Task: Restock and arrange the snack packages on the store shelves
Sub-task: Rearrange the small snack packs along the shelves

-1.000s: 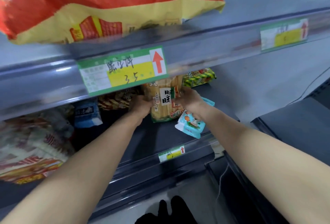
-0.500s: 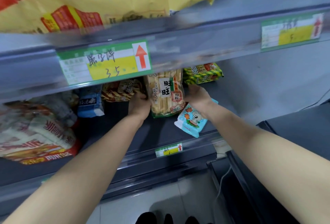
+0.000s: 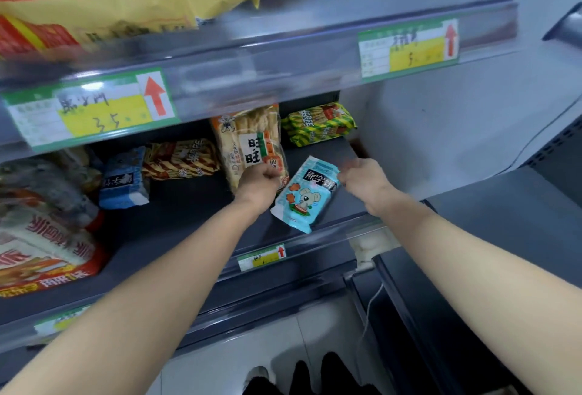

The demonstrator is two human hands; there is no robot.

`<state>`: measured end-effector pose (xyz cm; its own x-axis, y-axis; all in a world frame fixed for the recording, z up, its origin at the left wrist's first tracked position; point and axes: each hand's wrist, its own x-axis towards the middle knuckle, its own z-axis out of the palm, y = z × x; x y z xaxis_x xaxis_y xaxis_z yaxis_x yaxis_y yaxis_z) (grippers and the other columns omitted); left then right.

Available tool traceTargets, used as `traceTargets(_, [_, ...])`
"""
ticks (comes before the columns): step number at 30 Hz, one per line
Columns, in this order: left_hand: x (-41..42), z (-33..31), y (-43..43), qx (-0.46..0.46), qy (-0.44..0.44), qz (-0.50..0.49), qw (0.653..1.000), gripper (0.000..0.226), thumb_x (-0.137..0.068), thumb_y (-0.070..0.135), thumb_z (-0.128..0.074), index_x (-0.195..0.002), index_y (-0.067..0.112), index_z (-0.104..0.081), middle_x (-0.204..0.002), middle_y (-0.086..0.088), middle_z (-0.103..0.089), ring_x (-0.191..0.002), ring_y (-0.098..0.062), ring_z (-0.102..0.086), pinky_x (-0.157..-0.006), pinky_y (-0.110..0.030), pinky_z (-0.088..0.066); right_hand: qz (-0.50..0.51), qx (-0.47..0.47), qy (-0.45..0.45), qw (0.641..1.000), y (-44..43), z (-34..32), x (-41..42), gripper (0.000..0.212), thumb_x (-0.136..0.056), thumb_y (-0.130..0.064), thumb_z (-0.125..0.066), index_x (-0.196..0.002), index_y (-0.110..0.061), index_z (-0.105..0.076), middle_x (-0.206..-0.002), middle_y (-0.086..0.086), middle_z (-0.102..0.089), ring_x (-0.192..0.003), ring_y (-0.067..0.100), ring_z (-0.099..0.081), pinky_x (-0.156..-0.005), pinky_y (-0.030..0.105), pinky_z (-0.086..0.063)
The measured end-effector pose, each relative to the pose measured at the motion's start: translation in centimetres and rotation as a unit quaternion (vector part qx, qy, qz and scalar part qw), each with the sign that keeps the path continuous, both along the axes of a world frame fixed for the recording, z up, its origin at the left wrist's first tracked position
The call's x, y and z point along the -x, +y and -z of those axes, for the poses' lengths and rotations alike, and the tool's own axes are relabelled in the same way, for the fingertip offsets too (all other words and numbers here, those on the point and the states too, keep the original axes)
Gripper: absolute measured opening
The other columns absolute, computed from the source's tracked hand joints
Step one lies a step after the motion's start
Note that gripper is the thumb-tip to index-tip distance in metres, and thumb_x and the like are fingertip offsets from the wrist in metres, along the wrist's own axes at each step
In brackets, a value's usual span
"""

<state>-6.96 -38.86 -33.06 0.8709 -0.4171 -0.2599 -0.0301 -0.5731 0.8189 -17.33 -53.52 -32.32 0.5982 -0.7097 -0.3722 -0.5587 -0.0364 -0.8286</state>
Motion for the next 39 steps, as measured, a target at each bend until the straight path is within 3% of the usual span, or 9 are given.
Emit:
traceTargets(2, [0.4, 0.0, -0.9, -0.018, 0.005, 0.014, 1.0, 0.026, -0.094, 0.011, -0.052, -0.118, 0.01, -0.062, -0.126, -0.005, -0.059, -0.101, -0.013, -0.052, -0.081, -0.018, -0.038, -0.013, -0.042, 0.02, 0.999, -0.2, 0.7, 0.5, 0.031, -0.088, -0.001, -0.051, -0.117, 0.011, -0.057, -0.093, 0.013, -0.052, -0.085, 0.023, -0.048, -0.063, 0.027, -0.045])
traceTargets(6, [1.8, 0.2, -1.9, -0.074, 0.062, 0.044, 0.994, 0.032, -0.095, 0.012, -0.052, -0.125, 0.004, -0.054, -0.118, -0.007, -0.058, -0.094, -0.015, -0.053, -0.079, -0.024, -0.043, 0.026, -0.198, 0.019, 0.98, 0.4, 2.3, 1.2, 0.022, -0.091, -0.004, -0.055, -0.113, -0.001, -0.055, -0.087, 0.007, -0.058, -0.082, 0.015, -0.053, -0.099, 0.034, -0.047])
traceTargets(9, [2.7, 0.5, -2.0, -0.06, 0.088, 0.023, 0.994, 0.03, -0.093, 0.008, -0.054, -0.122, -0.001, -0.056, -0.115, -0.009, -0.06, -0.091, -0.016, -0.053, -0.074, -0.026, -0.045, 0.032, -0.284, -0.008, 0.958, 1.4, 3.1, 1.7, 0.029, -0.093, -0.004, -0.053, -0.122, 0.002, -0.052, -0.105, 0.011, -0.06, -0.095, 0.019, -0.055, -0.095, 0.031, -0.046])
traceTargets(12, [3.5, 0.4, -1.9, -0.035, 0.104, 0.01, 0.994, 0.027, -0.089, 0.001, -0.057, -0.116, -0.001, -0.062, -0.118, -0.012, -0.064, -0.09, -0.017, -0.056, -0.071, -0.025, -0.047, 0.046, -0.328, -0.043, 0.942, 2.2, 3.3, 1.9, 0.028, -0.094, -0.001, -0.048, -0.122, 0.003, -0.052, -0.116, 0.016, -0.062, -0.086, 0.019, -0.061, -0.076, 0.028, -0.051])
traceTargets(16, [5.1, -0.6, -1.8, -0.008, 0.087, 0.002, 0.996, 0.038, -0.084, -0.007, -0.059, -0.121, 0.003, -0.06, -0.121, -0.011, -0.063, -0.09, -0.012, -0.054, -0.073, -0.02, -0.046, 0.055, -0.312, -0.063, 0.946, 2.6, 2.8, 2.2, 0.023, -0.093, 0.001, -0.05, -0.116, 0.001, -0.054, -0.121, 0.018, -0.063, -0.094, 0.023, -0.061, -0.078, 0.033, -0.051])
traceTargets(20, [5.9, -2.3, -1.3, 0.026, 0.071, 0.002, 0.997, 0.033, -0.082, -0.009, -0.06, -0.112, 0.003, -0.063, -0.106, -0.009, -0.064, -0.084, -0.013, -0.056, -0.053, -0.012, -0.048, 0.067, -0.277, -0.094, 0.954, 2.6, 1.3, 3.0, 0.024, -0.092, 0.001, -0.051, -0.116, 0.001, -0.053, -0.116, 0.018, -0.064, -0.092, 0.024, -0.063, -0.076, 0.035, -0.051])
traceTargets(25, [6.8, -4.1, -0.1, 0.038, 0.036, 0.017, 0.998, 0.028, -0.085, -0.013, -0.052, -0.087, 0.013, -0.061, -0.091, -0.005, -0.062, -0.086, -0.019, -0.06, -0.079, -0.033, -0.054, 0.052, -0.22, -0.134, 0.965, 3.7, -1.1, 4.2, 0.012, -0.092, 0.002, -0.05, -0.102, -0.002, -0.056, -0.112, 0.02, -0.065, -0.093, 0.028, -0.065, -0.091, 0.046, -0.052])
traceTargets(36, [9.1, -6.5, 5.8, 0.086, 0.047, 0.053, 0.994, 0.027, -0.083, -0.012, -0.055, -0.078, 0.015, -0.059, -0.092, -0.008, -0.066, -0.094, -0.027, -0.066, -0.085, -0.043, -0.056, 0.046, -0.158, -0.128, 0.978, 9.5, -4.6, 7.8, 0.028, -0.092, -0.004, -0.053, -0.12, -0.004, -0.053, -0.118, 0.015, -0.065, -0.104, 0.027, -0.065, -0.095, 0.046, -0.051])
traceTargets(39, [9.6, -7.1, 7.6, 0.089, 0.049, 0.054, 0.993, 0.027, -0.083, -0.012, -0.056, -0.074, 0.015, -0.056, -0.091, -0.011, -0.066, -0.094, -0.03, -0.067, -0.084, -0.049, -0.056, 0.041, -0.132, -0.13, 0.982, 11.0, -5.6, 8.8, 0.023, -0.091, -0.004, -0.055, -0.113, -0.01, -0.053, -0.117, 0.015, -0.066, -0.102, 0.027, -0.065, -0.094, 0.046, -0.051])
